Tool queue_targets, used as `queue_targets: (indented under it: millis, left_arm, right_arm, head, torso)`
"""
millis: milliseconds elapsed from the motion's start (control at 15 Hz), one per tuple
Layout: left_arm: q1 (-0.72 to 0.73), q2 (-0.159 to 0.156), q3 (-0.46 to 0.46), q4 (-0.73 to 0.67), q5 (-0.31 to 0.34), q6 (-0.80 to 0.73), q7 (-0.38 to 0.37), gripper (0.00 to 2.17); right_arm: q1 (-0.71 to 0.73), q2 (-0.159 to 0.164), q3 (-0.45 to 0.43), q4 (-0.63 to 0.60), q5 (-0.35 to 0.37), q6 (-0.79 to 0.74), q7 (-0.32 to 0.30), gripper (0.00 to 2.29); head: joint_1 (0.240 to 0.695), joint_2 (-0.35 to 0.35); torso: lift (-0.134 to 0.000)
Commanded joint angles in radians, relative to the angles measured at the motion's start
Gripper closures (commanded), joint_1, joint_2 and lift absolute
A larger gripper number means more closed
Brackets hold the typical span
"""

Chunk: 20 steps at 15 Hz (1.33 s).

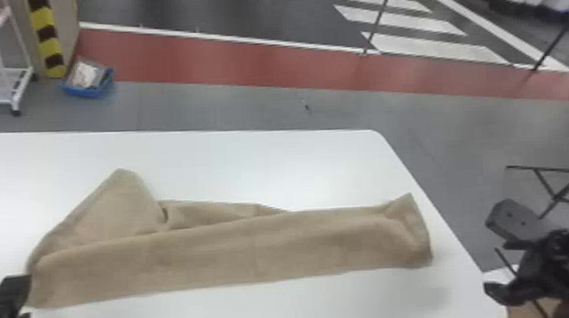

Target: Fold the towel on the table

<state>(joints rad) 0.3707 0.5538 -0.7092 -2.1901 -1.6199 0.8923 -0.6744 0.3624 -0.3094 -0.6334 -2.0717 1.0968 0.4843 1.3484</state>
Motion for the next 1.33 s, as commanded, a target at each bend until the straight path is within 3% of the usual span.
queue_targets:
  millis: [0, 267, 600, 1200, 1267]
  left_arm:
    - [-0.027, -0.008, -0.038, 0.015, -0.003, 0.000, -0.002, 0.57]
    - [-0.082, -0.017, -0.076, 0.058, 0.002, 0.000, -0.014, 0.57]
    - [-0.122, -0.017, -0.076, 0.090, 0.011, 0.000, -0.113, 0.57]
    - [-0.182, -0.020, -0.072, 0.141, 0.014, 0.000, -0.180, 0.59]
    - [-0.182, -0.018, -0.070, 0.141, 0.012, 0.000, -0.188, 0.71]
  right_arm:
    - [0.001, 0.003, -0.002, -0.001, 0.000, 0.003, 0.002, 0.19]
    - [0.012, 0.001, -0.017, -0.004, 0.000, 0.003, 0.002, 0.19]
    - [0.027, -0.008, -0.057, -0.008, -0.020, -0.003, 0.003, 0.19]
    - [0.032, -0.014, -0.071, -0.008, -0.032, -0.006, 0.003, 0.19]
    - [0.032, -0.014, -0.072, -0.007, -0.035, -0.006, 0.003, 0.19]
  head:
    - [0.695, -0.350]
    - [0.695, -0.350]
    - [0.695, -0.350]
    - [0.695, -0.350]
    - [0.695, -0.350]
  torso:
    - [-0.124]
    - [-0.124]
    - [-0.124]
    - [-0.124]
    - [-0.124]
